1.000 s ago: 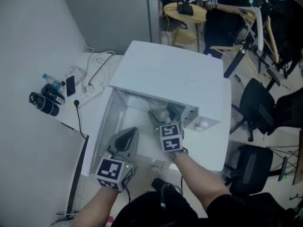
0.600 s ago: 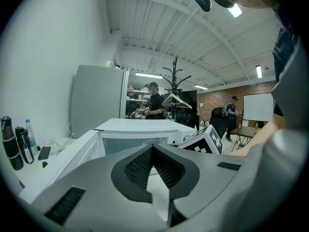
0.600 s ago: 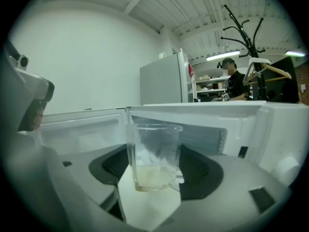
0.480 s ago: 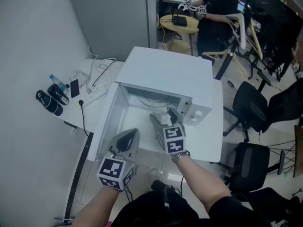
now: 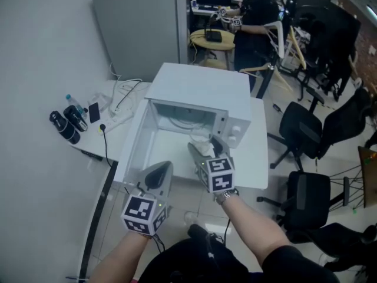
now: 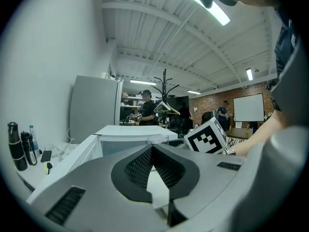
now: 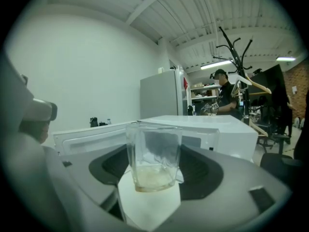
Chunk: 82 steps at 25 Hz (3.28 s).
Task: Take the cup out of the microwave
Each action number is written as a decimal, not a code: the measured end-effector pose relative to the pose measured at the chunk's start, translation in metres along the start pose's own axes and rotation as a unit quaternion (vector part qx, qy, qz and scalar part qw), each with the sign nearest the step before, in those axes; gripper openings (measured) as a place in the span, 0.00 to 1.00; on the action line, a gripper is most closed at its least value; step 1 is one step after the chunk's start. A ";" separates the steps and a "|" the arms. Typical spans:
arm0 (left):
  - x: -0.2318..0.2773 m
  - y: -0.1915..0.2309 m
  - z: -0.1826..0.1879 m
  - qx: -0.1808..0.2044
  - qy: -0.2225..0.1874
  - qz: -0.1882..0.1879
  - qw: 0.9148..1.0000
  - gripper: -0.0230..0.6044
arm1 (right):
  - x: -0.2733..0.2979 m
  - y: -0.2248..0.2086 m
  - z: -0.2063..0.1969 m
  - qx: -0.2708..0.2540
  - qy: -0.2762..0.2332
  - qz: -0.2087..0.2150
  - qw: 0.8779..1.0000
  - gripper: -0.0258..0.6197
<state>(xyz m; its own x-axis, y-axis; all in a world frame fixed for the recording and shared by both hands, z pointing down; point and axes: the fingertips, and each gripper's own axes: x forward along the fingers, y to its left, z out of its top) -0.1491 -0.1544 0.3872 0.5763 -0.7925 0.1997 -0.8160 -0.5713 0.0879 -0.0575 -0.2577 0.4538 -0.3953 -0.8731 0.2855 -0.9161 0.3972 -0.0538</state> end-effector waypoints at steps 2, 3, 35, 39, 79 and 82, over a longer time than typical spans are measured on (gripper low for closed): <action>-0.009 -0.006 0.000 0.002 -0.004 -0.004 1.000 0.03 | -0.012 0.003 0.003 0.001 -0.005 -0.003 1.000 0.58; -0.013 -0.008 0.001 0.003 -0.006 -0.006 1.000 0.03 | -0.018 0.005 0.004 0.001 -0.007 -0.005 1.000 0.58; -0.045 -0.118 0.010 0.003 -0.023 0.054 0.998 0.03 | -0.168 -0.018 0.041 0.009 -0.043 0.067 0.997 0.58; -0.055 -0.130 0.006 0.002 -0.021 0.074 0.997 0.03 | -0.186 -0.016 0.040 0.007 -0.048 0.084 0.995 0.58; -0.119 -0.128 -0.007 0.006 -0.022 0.038 0.999 0.03 | -0.263 0.061 0.051 0.000 -0.075 0.075 0.994 0.57; -0.119 -0.130 -0.010 0.006 -0.019 0.037 0.999 0.03 | -0.265 0.061 0.050 0.001 -0.075 0.076 0.994 0.57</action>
<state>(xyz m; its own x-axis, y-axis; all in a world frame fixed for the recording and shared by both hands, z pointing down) -0.1122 0.0157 0.3620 0.5152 -0.8404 0.1680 -0.8564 -0.5125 0.0627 -0.0123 -0.0161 0.3271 -0.5339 -0.8358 0.1281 -0.8455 0.5267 -0.0874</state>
